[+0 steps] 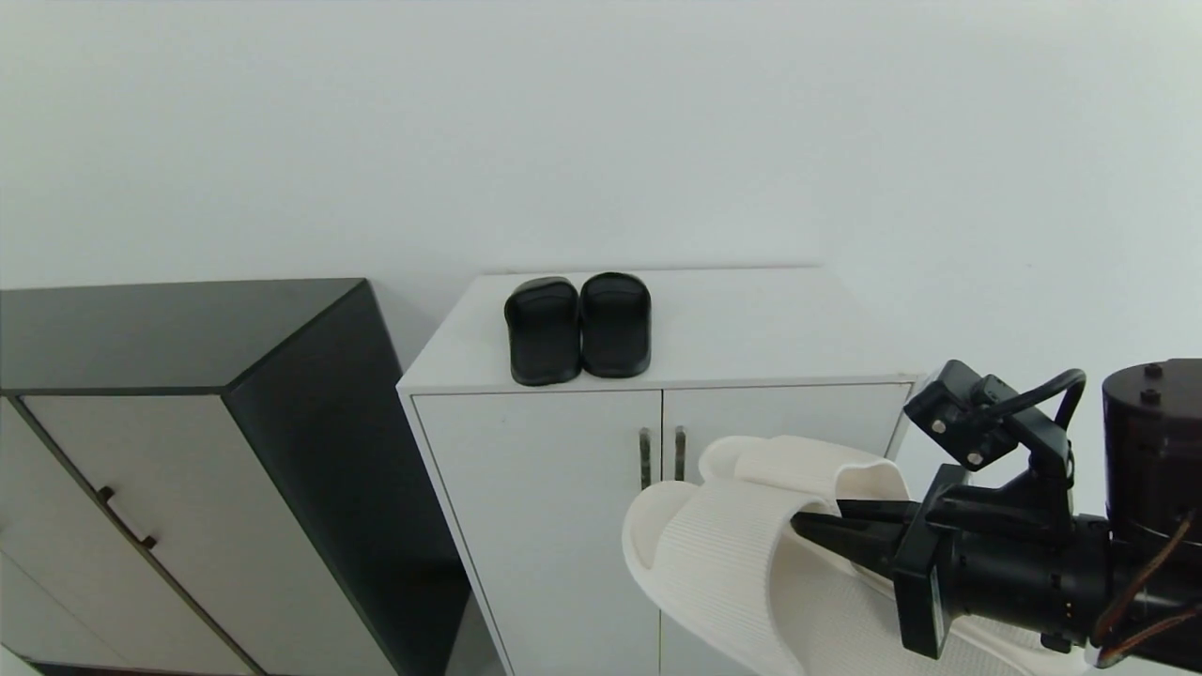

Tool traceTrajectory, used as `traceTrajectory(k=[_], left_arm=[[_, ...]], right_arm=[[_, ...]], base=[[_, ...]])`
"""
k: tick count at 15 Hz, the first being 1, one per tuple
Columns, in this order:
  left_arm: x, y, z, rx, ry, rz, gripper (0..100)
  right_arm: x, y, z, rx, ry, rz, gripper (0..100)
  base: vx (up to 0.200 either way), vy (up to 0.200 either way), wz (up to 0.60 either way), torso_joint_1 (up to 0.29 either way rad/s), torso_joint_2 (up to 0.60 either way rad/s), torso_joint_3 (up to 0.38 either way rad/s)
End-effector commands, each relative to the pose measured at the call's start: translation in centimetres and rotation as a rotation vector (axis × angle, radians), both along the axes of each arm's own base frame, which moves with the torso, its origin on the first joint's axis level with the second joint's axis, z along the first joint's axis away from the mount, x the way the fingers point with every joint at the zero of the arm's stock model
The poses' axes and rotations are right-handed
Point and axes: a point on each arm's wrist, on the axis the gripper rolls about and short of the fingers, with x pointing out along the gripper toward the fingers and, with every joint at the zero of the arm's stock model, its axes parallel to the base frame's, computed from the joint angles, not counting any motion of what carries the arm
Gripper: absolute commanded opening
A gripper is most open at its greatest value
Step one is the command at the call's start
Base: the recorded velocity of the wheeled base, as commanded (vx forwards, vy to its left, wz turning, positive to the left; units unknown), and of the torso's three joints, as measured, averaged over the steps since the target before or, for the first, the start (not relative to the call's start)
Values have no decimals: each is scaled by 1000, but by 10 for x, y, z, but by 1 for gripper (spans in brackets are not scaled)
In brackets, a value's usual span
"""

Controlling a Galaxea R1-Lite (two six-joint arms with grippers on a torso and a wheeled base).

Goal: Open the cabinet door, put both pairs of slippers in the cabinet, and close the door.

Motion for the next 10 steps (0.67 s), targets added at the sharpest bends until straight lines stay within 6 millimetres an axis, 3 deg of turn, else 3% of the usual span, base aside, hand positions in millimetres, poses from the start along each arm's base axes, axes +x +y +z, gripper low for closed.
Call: traceTrajectory(k=[1,10], left_arm=[[0,0,0,0,2,0,0],[0,0,0,0,0,0,0]], right_arm=[[-1,2,-2,-4,5,11,0],[-8,2,-6,-13,12,32,0]], base=[[0,0,0,-217,540,310],[0,0,0,-187,507,313]])
